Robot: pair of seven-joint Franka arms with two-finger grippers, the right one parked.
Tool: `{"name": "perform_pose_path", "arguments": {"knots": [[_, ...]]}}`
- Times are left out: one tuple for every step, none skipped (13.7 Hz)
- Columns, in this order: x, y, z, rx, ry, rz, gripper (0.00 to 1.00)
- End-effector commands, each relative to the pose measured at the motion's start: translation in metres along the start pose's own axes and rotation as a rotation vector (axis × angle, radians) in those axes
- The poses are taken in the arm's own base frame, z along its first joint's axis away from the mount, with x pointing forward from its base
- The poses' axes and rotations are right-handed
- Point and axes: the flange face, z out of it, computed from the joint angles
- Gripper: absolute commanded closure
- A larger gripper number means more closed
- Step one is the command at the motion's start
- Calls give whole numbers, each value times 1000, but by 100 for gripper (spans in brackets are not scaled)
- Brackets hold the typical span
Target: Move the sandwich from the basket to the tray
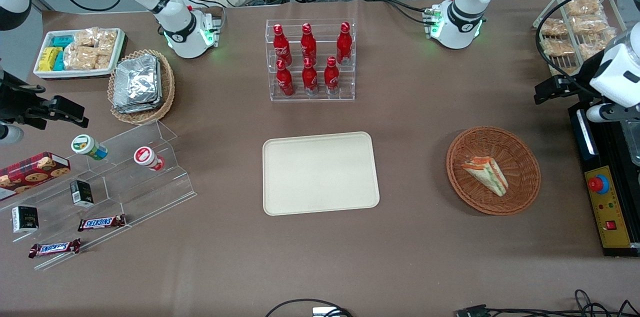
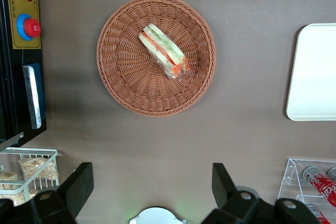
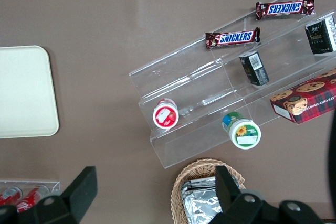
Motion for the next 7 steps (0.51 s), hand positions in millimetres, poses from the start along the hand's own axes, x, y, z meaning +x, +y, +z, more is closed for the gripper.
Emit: {"name": "perform_pose_path", "arguments": {"knots": [[-2,-2,-3,0,10,1,0],[-1,-2,-6,5,18,8,0],[1,-1,-5,6,13,8,0],[1,-1,-4,7,10,8,0],[1,-1,-4,7,10,8,0],[1,-1,-5,6,12,8,0],[1,-1,-4,7,10,5,0]]}}
